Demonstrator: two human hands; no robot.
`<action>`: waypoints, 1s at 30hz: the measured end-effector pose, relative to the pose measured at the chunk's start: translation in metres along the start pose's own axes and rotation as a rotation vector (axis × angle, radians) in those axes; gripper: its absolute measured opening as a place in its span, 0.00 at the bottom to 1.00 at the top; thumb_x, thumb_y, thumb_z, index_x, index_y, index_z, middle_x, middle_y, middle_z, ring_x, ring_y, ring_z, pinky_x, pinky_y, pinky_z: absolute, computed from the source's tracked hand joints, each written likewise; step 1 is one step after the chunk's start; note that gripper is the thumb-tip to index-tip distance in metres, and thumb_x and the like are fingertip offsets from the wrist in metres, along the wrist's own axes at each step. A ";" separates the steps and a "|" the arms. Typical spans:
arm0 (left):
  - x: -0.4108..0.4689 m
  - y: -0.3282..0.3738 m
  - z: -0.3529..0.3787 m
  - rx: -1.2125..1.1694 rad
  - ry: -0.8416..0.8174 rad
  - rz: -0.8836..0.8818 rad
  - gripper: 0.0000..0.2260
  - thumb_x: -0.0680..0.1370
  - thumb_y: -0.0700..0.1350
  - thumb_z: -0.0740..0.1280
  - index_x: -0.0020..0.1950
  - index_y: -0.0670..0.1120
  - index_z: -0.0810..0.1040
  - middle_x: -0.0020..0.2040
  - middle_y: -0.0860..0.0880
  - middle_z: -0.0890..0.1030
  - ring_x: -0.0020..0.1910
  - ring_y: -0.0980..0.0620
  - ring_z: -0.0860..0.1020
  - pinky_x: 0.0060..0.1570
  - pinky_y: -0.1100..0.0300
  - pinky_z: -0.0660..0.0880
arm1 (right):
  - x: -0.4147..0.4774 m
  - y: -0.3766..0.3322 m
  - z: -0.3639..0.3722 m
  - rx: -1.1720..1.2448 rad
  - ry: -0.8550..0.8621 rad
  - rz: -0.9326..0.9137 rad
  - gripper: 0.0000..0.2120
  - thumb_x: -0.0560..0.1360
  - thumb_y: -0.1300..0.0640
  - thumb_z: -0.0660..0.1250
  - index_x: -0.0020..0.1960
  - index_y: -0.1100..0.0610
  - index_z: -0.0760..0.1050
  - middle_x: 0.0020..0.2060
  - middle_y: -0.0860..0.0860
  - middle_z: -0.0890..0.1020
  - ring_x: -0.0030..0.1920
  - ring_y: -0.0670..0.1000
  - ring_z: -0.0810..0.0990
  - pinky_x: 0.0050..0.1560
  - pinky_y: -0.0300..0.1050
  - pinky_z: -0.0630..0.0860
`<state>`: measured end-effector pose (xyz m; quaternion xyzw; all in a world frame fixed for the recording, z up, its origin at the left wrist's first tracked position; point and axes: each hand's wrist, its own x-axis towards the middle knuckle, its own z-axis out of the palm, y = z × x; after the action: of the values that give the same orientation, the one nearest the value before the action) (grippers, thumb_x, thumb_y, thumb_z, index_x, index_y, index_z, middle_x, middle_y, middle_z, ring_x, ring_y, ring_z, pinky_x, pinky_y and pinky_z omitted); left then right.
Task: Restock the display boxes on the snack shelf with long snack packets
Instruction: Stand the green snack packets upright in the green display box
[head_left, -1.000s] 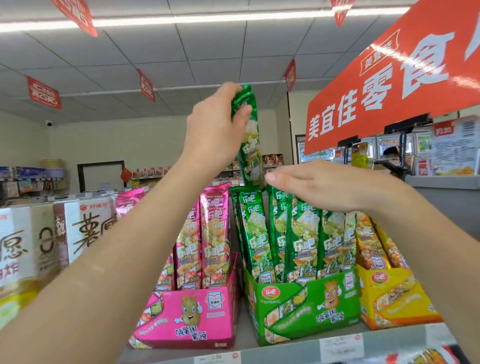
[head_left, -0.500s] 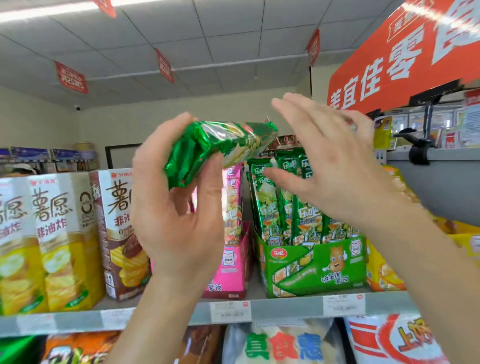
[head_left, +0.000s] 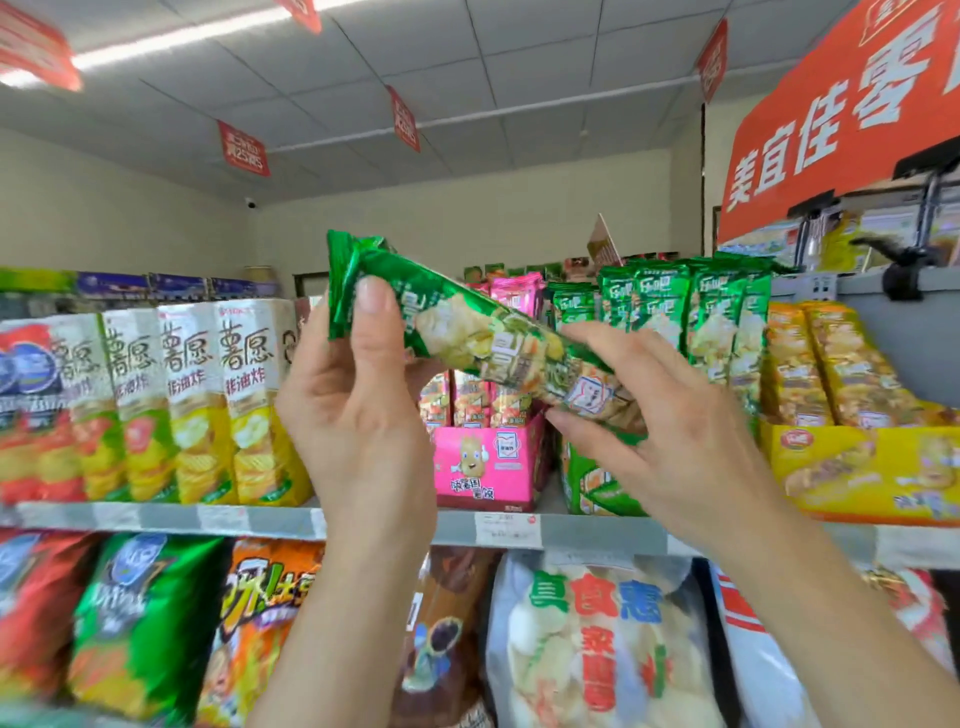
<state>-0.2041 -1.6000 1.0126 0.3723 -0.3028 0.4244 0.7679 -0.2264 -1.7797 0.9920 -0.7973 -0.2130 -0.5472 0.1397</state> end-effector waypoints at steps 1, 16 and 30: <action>-0.001 0.003 0.003 -0.012 0.008 -0.052 0.09 0.78 0.55 0.67 0.43 0.53 0.82 0.38 0.54 0.80 0.39 0.56 0.79 0.42 0.55 0.78 | -0.009 -0.004 -0.003 0.007 -0.017 0.026 0.24 0.76 0.38 0.60 0.70 0.44 0.65 0.49 0.44 0.74 0.42 0.46 0.74 0.38 0.44 0.74; -0.042 0.000 0.005 -0.174 -0.312 -0.505 0.17 0.72 0.60 0.67 0.50 0.49 0.84 0.43 0.47 0.84 0.33 0.54 0.79 0.34 0.60 0.77 | -0.107 -0.054 -0.022 1.115 -0.219 0.725 0.21 0.69 0.42 0.69 0.61 0.42 0.76 0.42 0.62 0.82 0.30 0.52 0.78 0.33 0.41 0.76; -0.082 -0.008 -0.004 -0.053 -0.190 -0.637 0.24 0.70 0.52 0.74 0.60 0.40 0.75 0.45 0.51 0.82 0.41 0.53 0.80 0.44 0.56 0.77 | -0.118 -0.063 -0.030 1.143 -0.243 0.722 0.12 0.74 0.44 0.64 0.54 0.45 0.79 0.36 0.62 0.81 0.27 0.55 0.78 0.29 0.42 0.73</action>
<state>-0.2338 -1.6350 0.9441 0.4659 -0.2526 0.1184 0.8397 -0.3183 -1.7607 0.8921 -0.6752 -0.2034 -0.1749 0.6871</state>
